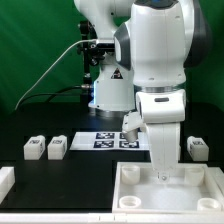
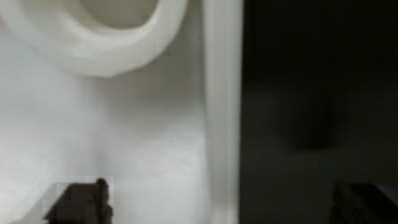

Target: Assemble one leg

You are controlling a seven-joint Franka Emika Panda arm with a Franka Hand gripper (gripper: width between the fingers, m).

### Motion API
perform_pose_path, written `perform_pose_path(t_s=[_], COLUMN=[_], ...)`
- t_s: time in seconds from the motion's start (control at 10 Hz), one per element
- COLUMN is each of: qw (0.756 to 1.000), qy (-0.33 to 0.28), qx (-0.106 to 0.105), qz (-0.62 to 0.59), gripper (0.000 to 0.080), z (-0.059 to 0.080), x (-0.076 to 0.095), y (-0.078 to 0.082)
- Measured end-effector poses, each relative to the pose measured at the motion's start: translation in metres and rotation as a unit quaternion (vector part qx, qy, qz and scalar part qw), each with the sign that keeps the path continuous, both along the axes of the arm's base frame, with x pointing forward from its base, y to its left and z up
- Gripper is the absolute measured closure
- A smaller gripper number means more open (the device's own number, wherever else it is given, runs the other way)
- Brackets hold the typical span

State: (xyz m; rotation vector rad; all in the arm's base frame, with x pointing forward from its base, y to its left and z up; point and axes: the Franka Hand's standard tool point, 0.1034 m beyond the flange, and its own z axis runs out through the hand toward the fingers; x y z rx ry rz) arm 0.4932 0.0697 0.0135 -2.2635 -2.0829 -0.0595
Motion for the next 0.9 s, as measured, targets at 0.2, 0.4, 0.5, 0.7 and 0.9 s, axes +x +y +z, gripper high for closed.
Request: perform_pose_path(t_s=[0.2, 0.4, 0.5, 0.7, 0.9], qw=[1.000, 1.000, 1.000, 1.000, 0.997], qy=[0.000, 0.000, 0.000, 0.000, -0.014], qx=[0.000, 0.000, 0.000, 0.000, -0.002], qz=[0.000, 0.000, 0.000, -0.002, -0.081], gripper=[0.0151, 0.0150, 0.0150, 0.0150, 0.0150], z=[0.000, 0.000, 0.000, 0.000, 0.028], x=[0.000, 0.000, 0.000, 0.000, -0.002], y=[0.000, 0.000, 0.000, 0.000, 0.008])
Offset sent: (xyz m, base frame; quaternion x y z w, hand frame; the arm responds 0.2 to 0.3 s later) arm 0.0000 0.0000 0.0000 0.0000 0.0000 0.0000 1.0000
